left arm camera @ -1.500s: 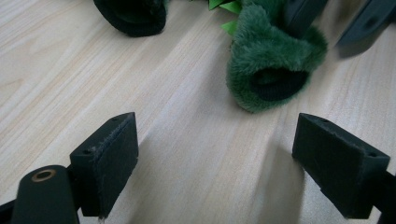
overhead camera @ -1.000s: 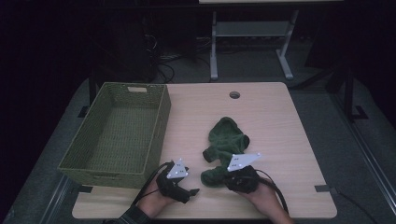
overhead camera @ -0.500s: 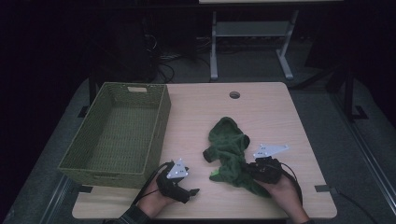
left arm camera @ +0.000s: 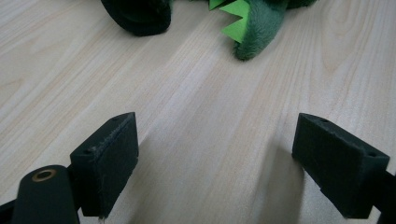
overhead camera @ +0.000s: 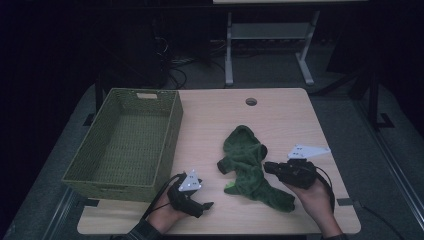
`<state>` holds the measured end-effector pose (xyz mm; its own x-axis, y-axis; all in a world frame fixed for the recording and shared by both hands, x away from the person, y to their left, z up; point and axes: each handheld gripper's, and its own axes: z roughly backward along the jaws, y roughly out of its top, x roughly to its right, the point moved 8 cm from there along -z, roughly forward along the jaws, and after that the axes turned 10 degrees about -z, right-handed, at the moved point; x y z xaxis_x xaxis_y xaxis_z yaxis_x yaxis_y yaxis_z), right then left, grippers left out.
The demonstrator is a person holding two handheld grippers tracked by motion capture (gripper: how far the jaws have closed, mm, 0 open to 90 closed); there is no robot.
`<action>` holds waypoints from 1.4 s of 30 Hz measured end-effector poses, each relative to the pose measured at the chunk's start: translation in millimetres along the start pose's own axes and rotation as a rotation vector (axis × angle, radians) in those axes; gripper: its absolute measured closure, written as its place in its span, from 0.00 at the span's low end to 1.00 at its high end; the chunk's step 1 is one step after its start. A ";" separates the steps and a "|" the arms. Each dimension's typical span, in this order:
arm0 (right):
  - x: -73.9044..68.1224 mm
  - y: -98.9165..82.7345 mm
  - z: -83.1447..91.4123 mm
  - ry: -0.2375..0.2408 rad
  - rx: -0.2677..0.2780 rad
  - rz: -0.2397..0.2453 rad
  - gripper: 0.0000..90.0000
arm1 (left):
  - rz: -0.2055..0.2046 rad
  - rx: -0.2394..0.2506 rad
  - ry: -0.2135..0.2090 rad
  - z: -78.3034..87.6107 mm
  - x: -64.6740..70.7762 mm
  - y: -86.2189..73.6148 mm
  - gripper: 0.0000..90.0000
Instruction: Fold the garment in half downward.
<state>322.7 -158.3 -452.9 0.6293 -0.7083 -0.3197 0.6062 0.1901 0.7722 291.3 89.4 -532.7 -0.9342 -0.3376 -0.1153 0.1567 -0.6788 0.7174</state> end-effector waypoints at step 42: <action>15.2 -39.1 -5.6 -0.058 -0.122 0.001 0.85 | -0.009 -0.006 -0.001 0.4 -0.4 -0.6 0.16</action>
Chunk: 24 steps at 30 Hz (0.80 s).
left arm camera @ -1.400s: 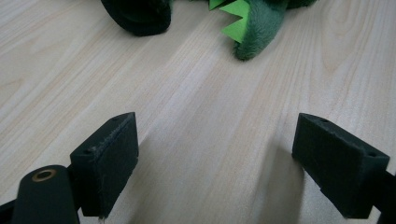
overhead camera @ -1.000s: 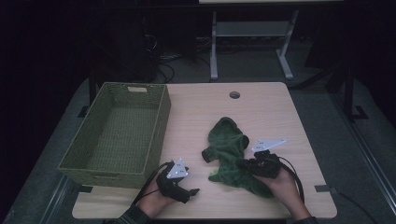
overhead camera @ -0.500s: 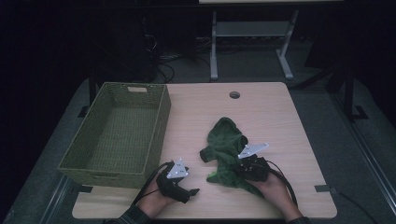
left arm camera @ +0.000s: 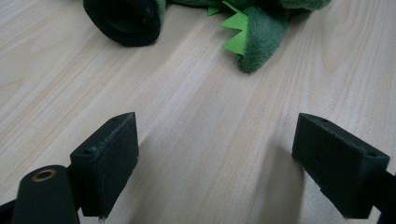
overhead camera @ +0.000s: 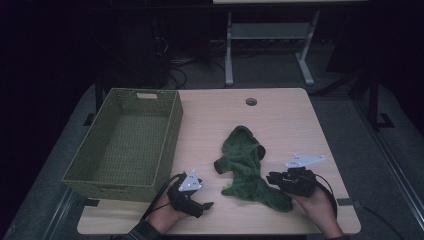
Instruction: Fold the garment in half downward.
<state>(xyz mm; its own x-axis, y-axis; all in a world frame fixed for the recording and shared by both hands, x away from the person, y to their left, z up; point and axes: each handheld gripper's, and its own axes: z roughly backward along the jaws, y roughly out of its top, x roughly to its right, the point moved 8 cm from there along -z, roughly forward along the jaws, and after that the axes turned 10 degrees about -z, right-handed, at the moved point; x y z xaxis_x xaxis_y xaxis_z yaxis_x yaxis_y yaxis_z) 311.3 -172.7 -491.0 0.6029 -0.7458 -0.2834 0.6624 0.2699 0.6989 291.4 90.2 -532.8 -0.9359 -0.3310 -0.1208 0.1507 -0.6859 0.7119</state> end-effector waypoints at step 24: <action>16.0 -62.9 49.7 -0.049 0.002 -0.065 0.78 | 0.000 0.000 -0.001 0.0 0.1 0.0 0.15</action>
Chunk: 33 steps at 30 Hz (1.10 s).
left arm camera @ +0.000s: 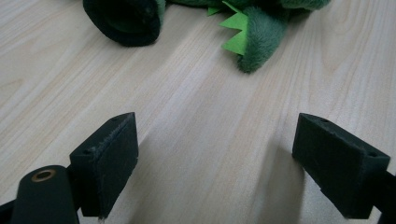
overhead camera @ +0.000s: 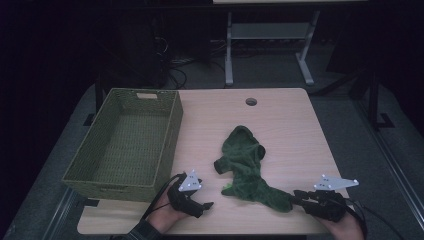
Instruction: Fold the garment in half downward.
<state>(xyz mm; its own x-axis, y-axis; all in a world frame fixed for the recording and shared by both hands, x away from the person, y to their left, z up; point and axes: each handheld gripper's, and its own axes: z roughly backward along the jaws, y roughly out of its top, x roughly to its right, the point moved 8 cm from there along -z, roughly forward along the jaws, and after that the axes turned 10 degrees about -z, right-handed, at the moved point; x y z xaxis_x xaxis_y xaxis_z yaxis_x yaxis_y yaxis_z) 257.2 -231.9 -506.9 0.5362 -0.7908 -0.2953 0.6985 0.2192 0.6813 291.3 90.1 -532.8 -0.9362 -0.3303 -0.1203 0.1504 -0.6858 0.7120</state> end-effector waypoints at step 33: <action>-16.1 -0.8 2.3 0.106 -0.005 0.051 0.97 | 0.002 -0.002 0.002 -0.1 -0.3 0.1 0.15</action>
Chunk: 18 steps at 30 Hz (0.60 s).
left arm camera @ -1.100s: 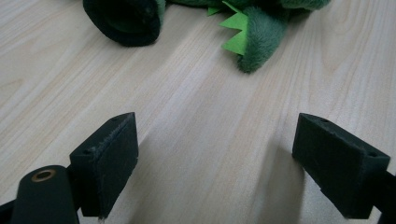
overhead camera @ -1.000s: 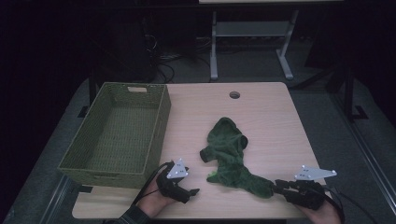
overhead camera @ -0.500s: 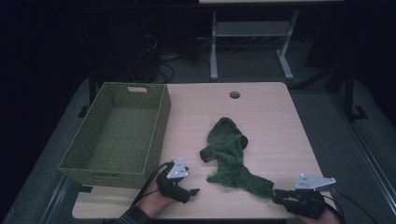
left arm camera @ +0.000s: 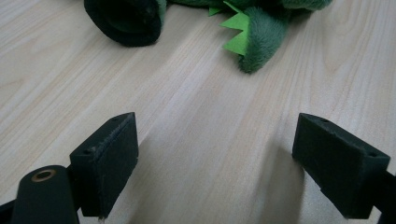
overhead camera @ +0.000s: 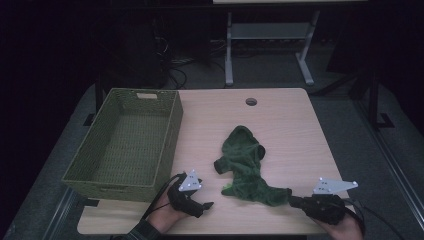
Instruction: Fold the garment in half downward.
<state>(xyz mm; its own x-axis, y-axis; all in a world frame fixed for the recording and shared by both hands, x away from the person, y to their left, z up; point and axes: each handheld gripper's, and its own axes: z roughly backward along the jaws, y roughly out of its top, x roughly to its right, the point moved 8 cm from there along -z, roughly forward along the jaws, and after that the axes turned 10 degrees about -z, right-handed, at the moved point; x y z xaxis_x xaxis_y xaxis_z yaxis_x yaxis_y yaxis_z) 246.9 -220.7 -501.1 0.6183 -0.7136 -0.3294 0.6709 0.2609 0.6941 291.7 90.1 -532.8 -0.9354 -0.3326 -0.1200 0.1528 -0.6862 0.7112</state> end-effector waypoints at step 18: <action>-30.9 57.1 -33.4 0.125 0.026 0.149 0.97 | 0.001 -0.003 0.002 -0.5 -0.5 0.3 0.15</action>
<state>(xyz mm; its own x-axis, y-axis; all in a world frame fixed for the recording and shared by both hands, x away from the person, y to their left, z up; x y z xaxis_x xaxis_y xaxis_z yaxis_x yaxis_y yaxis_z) 279.8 -162.0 -472.7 0.7571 -0.5813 -0.2981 0.5587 0.3396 0.7567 292.3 89.8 -532.8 -0.9346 -0.3346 -0.1211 0.1544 -0.6879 0.7092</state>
